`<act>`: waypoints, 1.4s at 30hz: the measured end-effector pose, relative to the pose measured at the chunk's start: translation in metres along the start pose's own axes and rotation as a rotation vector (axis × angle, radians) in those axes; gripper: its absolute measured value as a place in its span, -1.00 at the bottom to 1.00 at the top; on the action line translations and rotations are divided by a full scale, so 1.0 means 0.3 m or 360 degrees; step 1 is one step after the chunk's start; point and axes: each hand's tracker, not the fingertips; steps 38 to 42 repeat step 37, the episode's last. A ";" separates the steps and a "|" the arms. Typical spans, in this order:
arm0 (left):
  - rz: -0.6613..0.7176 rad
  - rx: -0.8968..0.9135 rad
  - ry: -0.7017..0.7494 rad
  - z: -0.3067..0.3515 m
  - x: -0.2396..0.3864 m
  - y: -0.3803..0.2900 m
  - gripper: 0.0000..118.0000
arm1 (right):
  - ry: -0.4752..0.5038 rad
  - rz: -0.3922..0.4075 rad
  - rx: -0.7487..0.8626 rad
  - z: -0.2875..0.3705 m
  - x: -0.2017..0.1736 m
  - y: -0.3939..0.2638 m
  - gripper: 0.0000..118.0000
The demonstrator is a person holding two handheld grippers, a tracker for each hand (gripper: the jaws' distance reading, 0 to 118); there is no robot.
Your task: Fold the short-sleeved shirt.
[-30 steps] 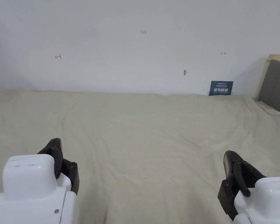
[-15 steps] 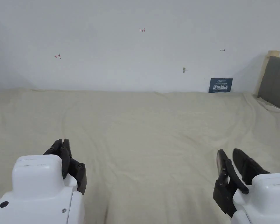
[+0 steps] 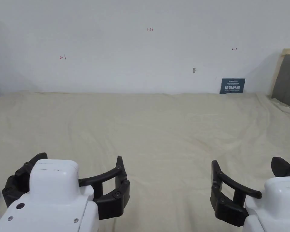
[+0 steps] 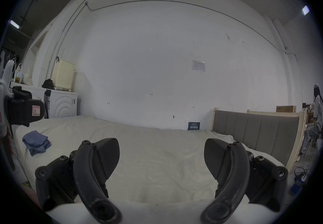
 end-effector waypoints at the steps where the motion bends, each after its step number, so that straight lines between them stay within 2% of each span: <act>1: 0.0042 -0.0007 -0.0041 0.009 -0.009 0.002 1.00 | 0.0005 -0.0016 -0.0015 -0.003 0.002 0.000 0.72; 3: 0.0122 -0.0017 -0.0060 0.012 -0.018 0.011 1.00 | 0.0004 -0.0020 -0.0038 -0.009 0.003 -0.002 0.72; 10: 0.0184 -0.0111 0.0118 -0.049 0.021 0.033 1.00 | 0.0003 -0.0014 -0.0090 -0.022 0.001 -0.010 0.71; 14: 0.0250 -0.0173 0.0072 -0.058 0.003 0.042 1.00 | 0.0006 -0.0031 -0.0115 -0.026 -0.002 -0.016 0.72; 16: 0.0242 -0.0190 0.0041 -0.057 0.001 0.039 1.00 | 0.0014 -0.0042 -0.0126 -0.028 -0.004 -0.020 0.72; 21: 0.0188 -0.0227 0.0181 -0.090 0.034 0.021 1.00 | 0.0025 -0.0030 -0.0146 -0.034 -0.015 -0.026 0.71; 24: 0.0177 -0.0278 0.0184 -0.109 0.028 0.019 1.00 | 0.0034 -0.0033 -0.0149 -0.035 -0.020 -0.027 0.72; 27: 0.0280 -0.0257 0.0108 -0.081 0.000 0.035 1.00 | 0.0041 -0.0026 -0.0145 -0.034 -0.025 -0.026 0.72; 32: 0.0313 -0.0256 0.0110 -0.079 -0.004 0.067 1.00 | 0.0043 -0.0018 -0.0144 -0.033 -0.028 -0.026 0.72; 42: 0.0305 -0.0240 0.0117 -0.079 -0.001 0.073 1.00 | 0.0040 -0.0020 -0.0154 -0.031 -0.027 -0.030 0.72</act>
